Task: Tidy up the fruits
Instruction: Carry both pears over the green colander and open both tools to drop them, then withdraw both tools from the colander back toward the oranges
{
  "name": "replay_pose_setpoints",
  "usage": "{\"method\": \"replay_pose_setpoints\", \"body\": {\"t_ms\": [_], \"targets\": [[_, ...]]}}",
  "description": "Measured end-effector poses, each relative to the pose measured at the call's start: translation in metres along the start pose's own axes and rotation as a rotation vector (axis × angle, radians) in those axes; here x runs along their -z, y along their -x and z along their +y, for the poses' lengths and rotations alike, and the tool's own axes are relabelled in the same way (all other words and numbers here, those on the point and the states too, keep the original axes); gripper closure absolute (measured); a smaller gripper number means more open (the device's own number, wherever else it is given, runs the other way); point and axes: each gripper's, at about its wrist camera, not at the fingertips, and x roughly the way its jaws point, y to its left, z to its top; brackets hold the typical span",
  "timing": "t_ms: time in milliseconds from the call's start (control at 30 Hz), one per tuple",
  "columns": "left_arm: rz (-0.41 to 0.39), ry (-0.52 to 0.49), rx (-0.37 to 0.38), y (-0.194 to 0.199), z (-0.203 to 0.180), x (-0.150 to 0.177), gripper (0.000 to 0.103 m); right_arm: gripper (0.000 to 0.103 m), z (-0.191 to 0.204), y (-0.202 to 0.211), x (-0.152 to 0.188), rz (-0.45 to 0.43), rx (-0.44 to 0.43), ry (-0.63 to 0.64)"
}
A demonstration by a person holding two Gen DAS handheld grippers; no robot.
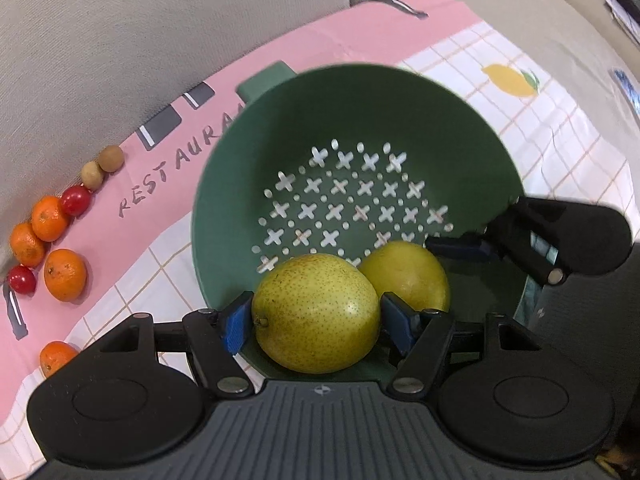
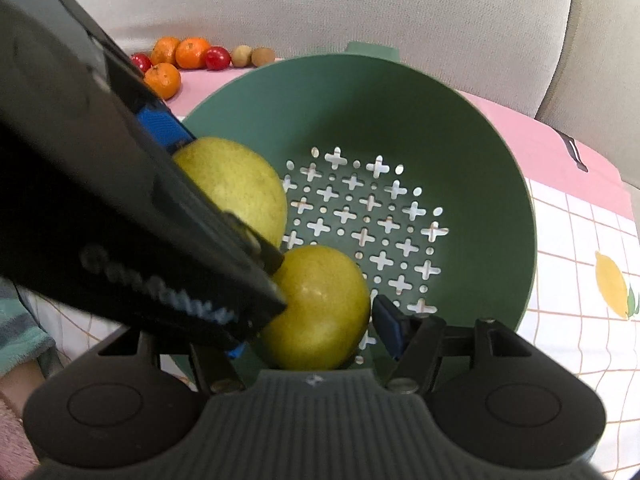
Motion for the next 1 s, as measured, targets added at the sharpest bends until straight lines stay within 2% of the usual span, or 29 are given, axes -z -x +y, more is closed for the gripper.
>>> {"method": "replay_pose_setpoints", "body": {"t_ms": [167, 300, 433, 533, 1000], "targets": [[-0.013, 0.002, -0.001, 0.008, -0.001, 0.002, 0.025, 0.028, -0.008, 0.000, 0.008, -0.011, 0.002, -0.002], [-0.076, 0.012, -0.015, 0.026, 0.003, 0.005, 0.024, 0.023, -0.006, -0.006, 0.018, -0.030, 0.010, -0.010], [-0.144, 0.058, 0.018, 0.051, 0.010, 0.011, 0.024, 0.017, -0.001, 0.004, 0.018, -0.057, 0.031, -0.014], [-0.191, 0.070, 0.015, 0.068, 0.012, 0.018, 0.024, 0.011, 0.003, 0.011, 0.018, -0.081, 0.055, -0.006], [-0.355, 0.186, -0.083, 0.127, 0.051, 0.071, 0.024, 0.007, 0.041, 0.046, 0.020, -0.194, 0.133, 0.041]]}}
